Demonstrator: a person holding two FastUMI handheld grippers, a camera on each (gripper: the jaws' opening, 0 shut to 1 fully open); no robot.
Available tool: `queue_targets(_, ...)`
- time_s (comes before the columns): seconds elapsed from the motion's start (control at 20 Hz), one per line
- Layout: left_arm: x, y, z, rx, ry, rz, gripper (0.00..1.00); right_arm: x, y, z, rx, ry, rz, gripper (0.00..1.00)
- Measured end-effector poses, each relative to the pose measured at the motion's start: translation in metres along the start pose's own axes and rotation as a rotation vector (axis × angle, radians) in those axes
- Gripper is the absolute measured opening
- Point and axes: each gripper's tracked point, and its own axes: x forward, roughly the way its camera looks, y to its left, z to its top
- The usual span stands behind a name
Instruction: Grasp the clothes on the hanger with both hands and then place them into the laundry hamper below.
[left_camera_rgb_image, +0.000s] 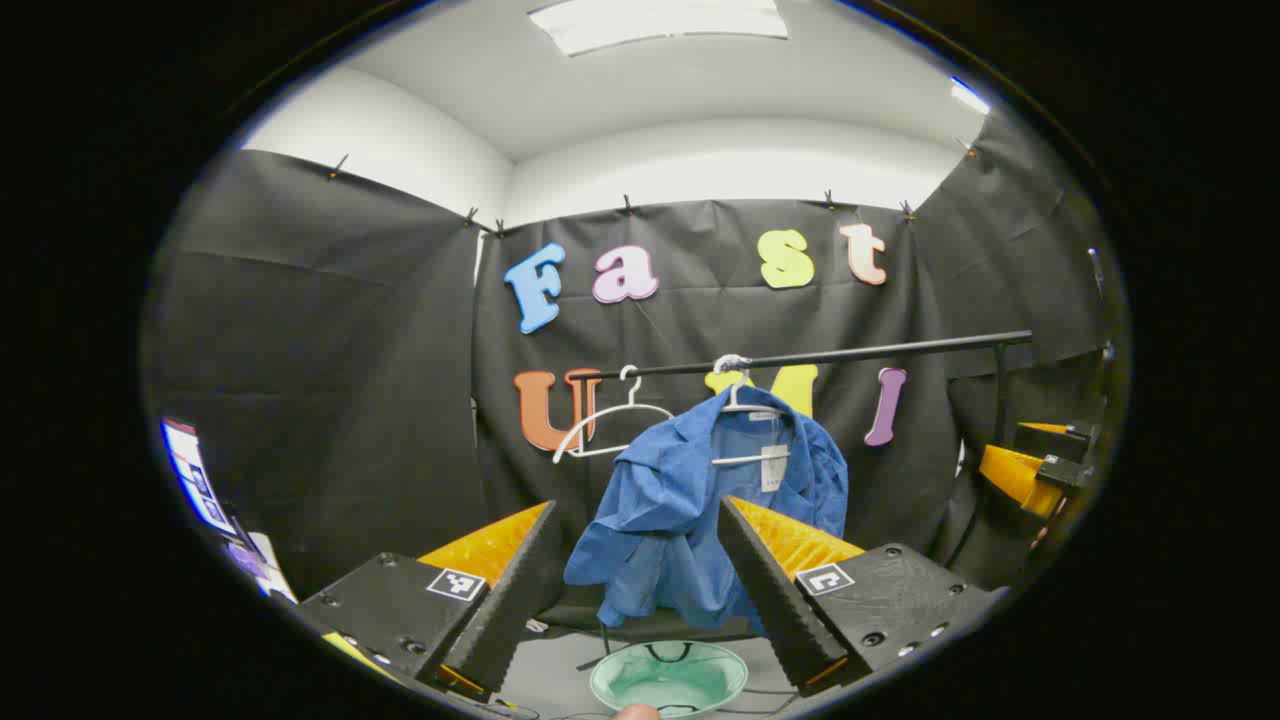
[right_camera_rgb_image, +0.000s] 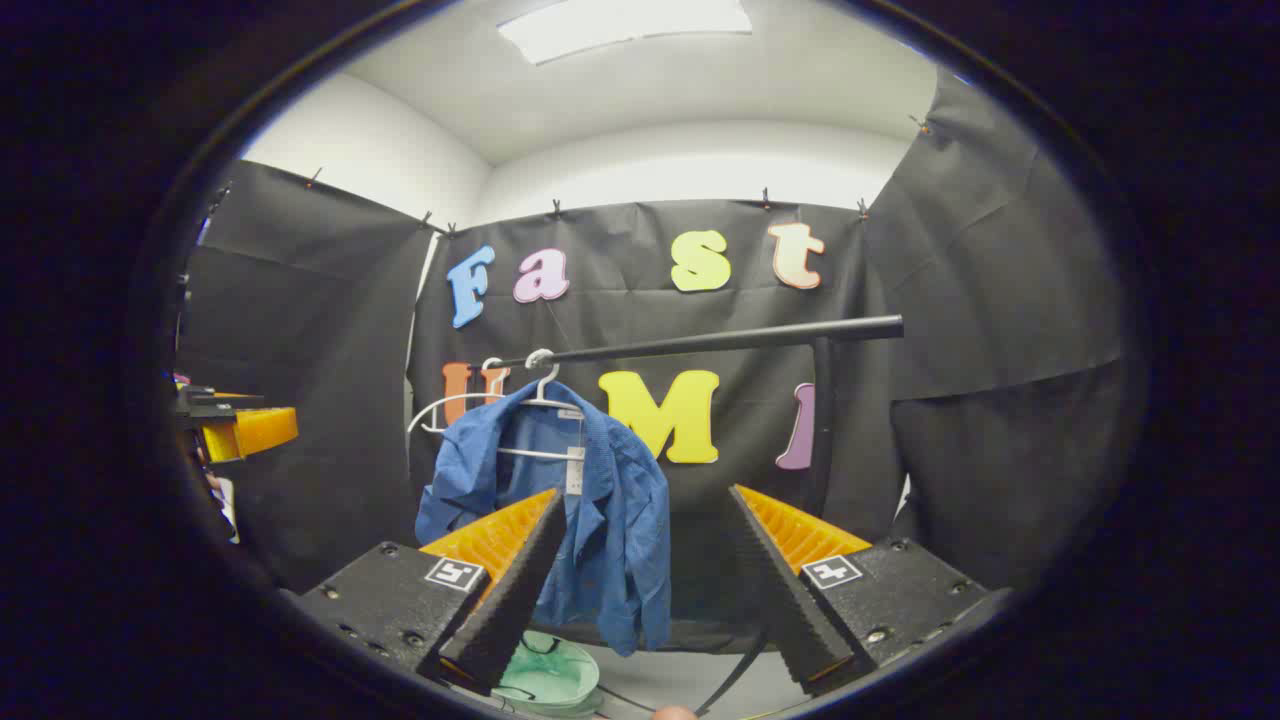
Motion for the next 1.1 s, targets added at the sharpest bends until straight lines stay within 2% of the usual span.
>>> queue_targets(0.25,0.01,0.009,-0.001,0.024,-0.01,-0.04,0.96,0.026,0.026,-0.005,0.017,0.034,-0.002,0.99)
queue_targets(0.8,0.027,0.024,-0.006,0.046,-0.023,-0.101,0.97,0.045,0.07,-0.004,0.014,0.058,-0.019,1.0)
queue_targets(1.1,0.037,0.029,-0.015,0.022,-0.013,-0.149,0.97,0.055,0.093,-0.01,0.027,0.077,-0.023,1.0)
